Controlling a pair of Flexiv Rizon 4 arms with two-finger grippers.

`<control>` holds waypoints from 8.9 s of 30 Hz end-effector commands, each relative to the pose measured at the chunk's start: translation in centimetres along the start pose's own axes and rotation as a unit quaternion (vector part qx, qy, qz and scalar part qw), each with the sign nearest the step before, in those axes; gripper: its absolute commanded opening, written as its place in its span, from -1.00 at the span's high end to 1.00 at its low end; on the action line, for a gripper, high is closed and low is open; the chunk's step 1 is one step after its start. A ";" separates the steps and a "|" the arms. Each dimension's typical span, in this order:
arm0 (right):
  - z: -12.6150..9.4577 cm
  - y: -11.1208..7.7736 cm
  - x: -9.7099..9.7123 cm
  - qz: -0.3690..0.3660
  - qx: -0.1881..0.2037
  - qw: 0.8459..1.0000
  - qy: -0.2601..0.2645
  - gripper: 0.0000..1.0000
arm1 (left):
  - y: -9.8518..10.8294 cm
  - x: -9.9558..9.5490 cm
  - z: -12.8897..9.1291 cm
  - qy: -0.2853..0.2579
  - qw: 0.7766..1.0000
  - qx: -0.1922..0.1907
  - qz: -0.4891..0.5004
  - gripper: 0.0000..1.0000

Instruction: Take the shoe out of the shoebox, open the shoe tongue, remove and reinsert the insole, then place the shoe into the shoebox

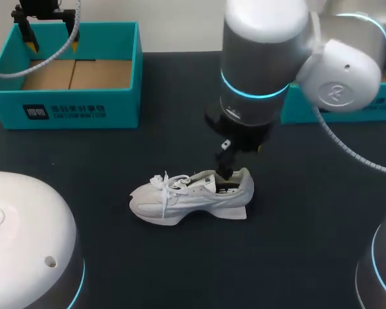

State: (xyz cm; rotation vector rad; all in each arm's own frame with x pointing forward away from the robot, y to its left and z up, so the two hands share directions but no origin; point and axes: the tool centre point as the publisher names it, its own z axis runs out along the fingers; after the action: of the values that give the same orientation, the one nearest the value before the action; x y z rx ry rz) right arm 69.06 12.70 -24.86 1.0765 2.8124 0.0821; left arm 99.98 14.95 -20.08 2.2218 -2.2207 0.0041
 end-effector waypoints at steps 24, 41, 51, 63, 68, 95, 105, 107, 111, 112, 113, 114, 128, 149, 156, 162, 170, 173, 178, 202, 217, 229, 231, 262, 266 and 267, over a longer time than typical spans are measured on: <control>2.9 -1.7 -2.0 -0.208 -0.129 0.962 0.121 -1.00 | 0.0 0.0 0.0 0.000 1.000 0.000 0.000 -1.00; 4.7 -3.6 -5.2 -0.317 -0.292 0.889 0.151 -1.00 | 0.0 0.0 0.0 0.000 1.000 0.000 0.000 -1.00; 6.9 -5.0 -6.0 -0.329 -0.347 0.864 0.159 -1.00 | 0.0 0.0 0.0 0.000 1.000 0.000 0.000 -1.00; 10.0 -5.6 -7.0 -0.337 -0.392 0.837 0.181 -1.00 | 0.0 0.0 0.0 0.000 1.000 0.000 0.000 -1.00; 11.6 -6.2 -7.7 -0.321 -0.405 0.836 0.184 -1.00 | 0.0 0.0 0.0 0.000 1.000 0.000 0.000 -1.00; 14.2 -7.9 -8.4 -0.267 -0.420 0.843 0.205 -1.00 | 0.0 0.0 0.0 0.000 1.000 0.000 0.000 -1.00; 14.6 -7.5 -8.1 -0.267 -0.420 0.844 0.201 -1.00 | 0.0 0.0 0.0 0.000 1.000 0.000 0.000 -1.00; 14.9 -7.1 -7.8 -0.263 -0.425 0.843 0.200 -1.00 | 0.0 0.0 0.0 0.000 1.000 0.000 0.000 -1.00; 15.3 -6.3 -7.0 -0.259 -0.424 0.845 0.200 -1.00 | 0.0 0.0 0.0 0.000 1.000 0.000 0.000 -1.00; 15.4 -6.1 -6.8 -0.257 -0.423 0.845 0.200 -1.00 | 0.0 0.0 0.0 0.000 1.000 0.000 0.000 -1.00; 15.4 -5.9 -6.6 -0.255 -0.426 0.845 0.201 -1.00 | 0.0 0.0 0.0 0.000 1.000 0.000 0.000 -1.00; 15.5 -5.7 -6.4 -0.254 -0.427 0.844 0.200 -1.00 | 0.0 0.0 0.0 0.000 1.000 0.000 0.000 -1.00; 16.2 -2.1 -3.9 -0.254 -0.429 0.842 0.204 -1.00 | 0.0 0.0 0.0 0.000 1.000 0.000 0.000 -1.00; 16.3 -0.4 -2.2 -0.249 -0.440 0.836 0.213 -1.00 | 0.0 0.0 0.0 0.000 1.000 0.000 0.000 -1.00; 16.3 -0.1 -1.5 -0.249 -0.440 0.835 0.216 -1.00 | 0.0 0.0 0.0 0.000 1.000 0.000 0.000 -1.00; 16.7 0.3 -0.7 -0.247 -0.447 0.831 0.223 -1.00 | 0.0 0.0 0.0 0.000 1.000 0.000 0.000 -1.00; 18.0 1.0 0.2 -0.249 -0.444 0.828 0.237 -1.00 | 0.0 0.0 0.0 0.000 1.000 0.000 0.000 -1.00; 18.4 1.0 0.4 -0.246 -0.444 0.828 0.239 -1.00 | 0.0 0.0 0.0 0.000 1.000 0.000 0.000 -1.00; 18.7 0.9 0.5 -0.239 -0.447 0.828 0.239 0.36 | 0.0 0.0 0.0 0.000 1.000 0.000 0.000 -1.00; 18.8 0.7 0.5 -0.240 -0.447 0.827 0.242 1.00 | 4.2 3.8 0.3 -0.031 0.999 0.016 -0.028 -1.00; 18.8 0.7 0.5 -0.240 -0.447 0.827 0.242 1.00 | 14.5 9.1 1.1 -0.027 0.998 0.027 -0.039 -1.00; 18.8 0.7 0.5 -0.240 -0.447 0.827 0.242 1.00 | 18.7 12.4 1.5 -0.002 0.996 0.018 -0.082 -1.00; 18.8 0.7 0.5 -0.240 -0.447 0.827 0.242 1.00 | 19.1 13.1 1.7 -0.011 0.997 0.016 -0.072 -1.00; 18.8 0.7 0.5 -0.240 -0.447 0.827 0.242 1.00 | 26.9 23.9 4.4 -0.017 0.999 -0.043 -0.016 -1.00; 18.8 0.7 0.5 -0.240 -0.447 0.827 0.242 1.00 | 27.8 25.8 5.3 -0.015 0.998 -0.054 -0.017 -1.00; 18.8 0.7 0.5 -0.240 -0.447 0.827 0.242 1.00 | 28.0 26.3 5.5 -0.017 0.998 -0.055 -0.013 -1.00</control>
State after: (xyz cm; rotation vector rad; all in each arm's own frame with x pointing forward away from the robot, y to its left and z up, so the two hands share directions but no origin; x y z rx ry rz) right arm 71.82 13.41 -42.82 0.1119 2.7104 1.6101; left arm 71.86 -9.39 -24.60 2.2081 -2.1394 -0.1227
